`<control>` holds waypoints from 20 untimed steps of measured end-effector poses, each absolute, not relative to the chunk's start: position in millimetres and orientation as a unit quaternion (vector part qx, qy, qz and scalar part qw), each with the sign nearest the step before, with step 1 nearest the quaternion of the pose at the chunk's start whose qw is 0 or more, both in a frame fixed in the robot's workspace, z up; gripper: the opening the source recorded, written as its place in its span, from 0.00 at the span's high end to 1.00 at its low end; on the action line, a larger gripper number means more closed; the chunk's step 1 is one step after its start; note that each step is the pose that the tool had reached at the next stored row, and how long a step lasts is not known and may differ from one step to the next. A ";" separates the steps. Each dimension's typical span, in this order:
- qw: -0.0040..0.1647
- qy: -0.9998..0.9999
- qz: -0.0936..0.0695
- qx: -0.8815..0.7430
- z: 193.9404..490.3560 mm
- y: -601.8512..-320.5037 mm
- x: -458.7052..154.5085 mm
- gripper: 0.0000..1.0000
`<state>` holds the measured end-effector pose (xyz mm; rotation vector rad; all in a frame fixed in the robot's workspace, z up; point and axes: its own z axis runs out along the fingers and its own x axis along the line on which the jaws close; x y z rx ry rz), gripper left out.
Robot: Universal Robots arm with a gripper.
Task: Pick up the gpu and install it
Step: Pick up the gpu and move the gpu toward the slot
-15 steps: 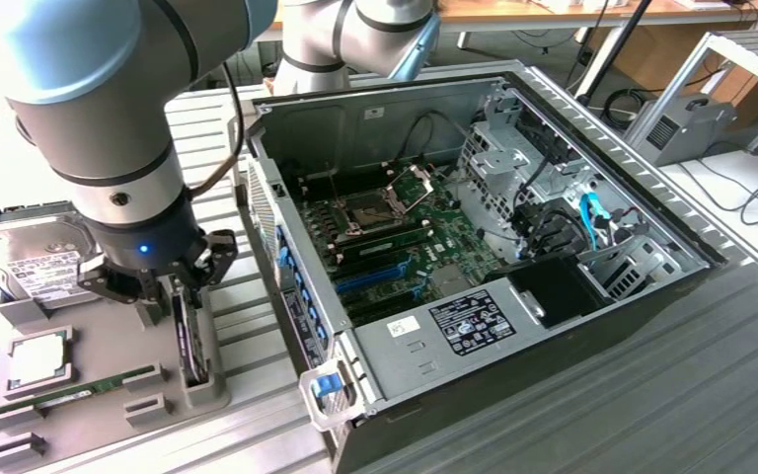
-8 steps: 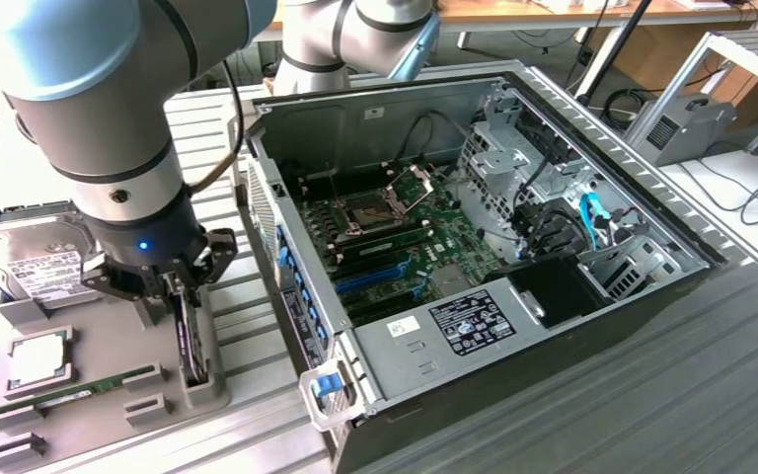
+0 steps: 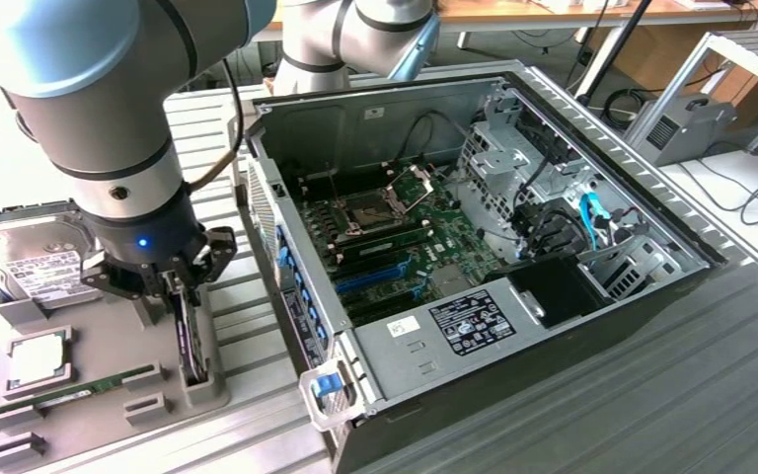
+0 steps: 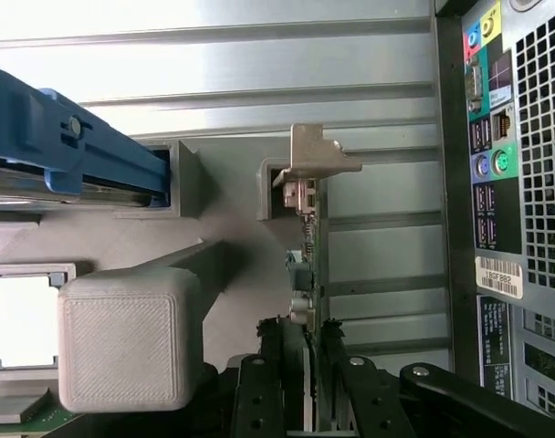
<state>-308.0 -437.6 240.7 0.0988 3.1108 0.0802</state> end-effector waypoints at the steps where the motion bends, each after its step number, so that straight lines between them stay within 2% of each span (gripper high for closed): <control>1: 0.015 0.999 0.026 0.032 241.8 -437.4 -308.0 0.71; 11: 0.018 0.999 0.026 0.032 275.2 -432.4 -308.0 0.71; 20: 0.018 0.999 0.027 0.032 276.7 -430.0 -308.0 0.71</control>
